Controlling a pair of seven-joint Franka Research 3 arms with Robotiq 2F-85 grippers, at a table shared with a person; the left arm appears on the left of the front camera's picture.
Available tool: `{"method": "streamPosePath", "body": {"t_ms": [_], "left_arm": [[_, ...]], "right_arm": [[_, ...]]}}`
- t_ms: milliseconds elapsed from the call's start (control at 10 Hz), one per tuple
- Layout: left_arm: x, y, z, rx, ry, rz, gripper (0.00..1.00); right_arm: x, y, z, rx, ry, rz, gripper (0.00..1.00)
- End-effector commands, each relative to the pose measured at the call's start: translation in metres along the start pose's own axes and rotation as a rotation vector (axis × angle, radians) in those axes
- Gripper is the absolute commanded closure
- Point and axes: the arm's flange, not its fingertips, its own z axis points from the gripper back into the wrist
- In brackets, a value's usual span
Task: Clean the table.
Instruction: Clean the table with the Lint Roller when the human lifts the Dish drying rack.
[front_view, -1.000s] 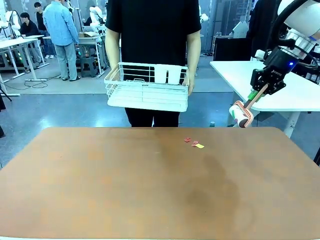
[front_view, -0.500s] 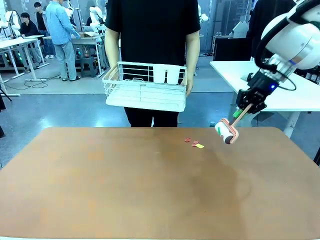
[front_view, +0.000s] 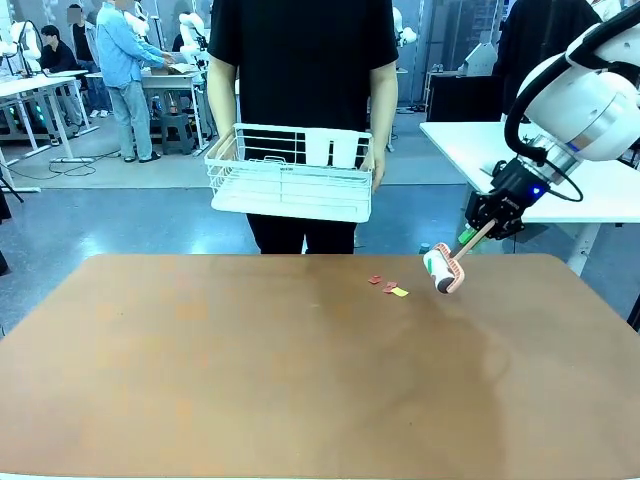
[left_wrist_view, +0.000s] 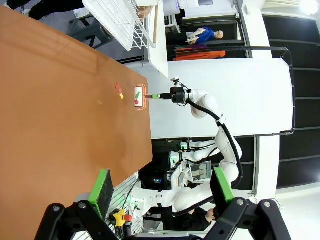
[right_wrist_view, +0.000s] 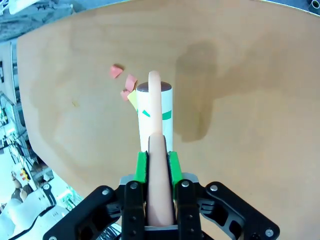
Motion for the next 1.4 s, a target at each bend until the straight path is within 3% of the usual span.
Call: {"method": "streamPosePath", "body": {"t_ms": [0,800,1300], "left_arm": [[-0.002,-0.001,0.003,-0.016,-0.001,-0.008,0.00],[-0.002,-0.001,0.003,-0.016,-0.001,-0.008,0.00],[-0.002,-0.001,0.003,-0.016,-0.001,-0.008,0.00]], "right_arm": [[-0.015,0.001,-0.020,0.031,-0.035,0.018,0.79],[-0.021,-0.038,-0.072,0.053,-0.014,-0.103,0.79],[-0.016,-0.023,-0.096,0.047,0.053,-0.121,0.79]]}}
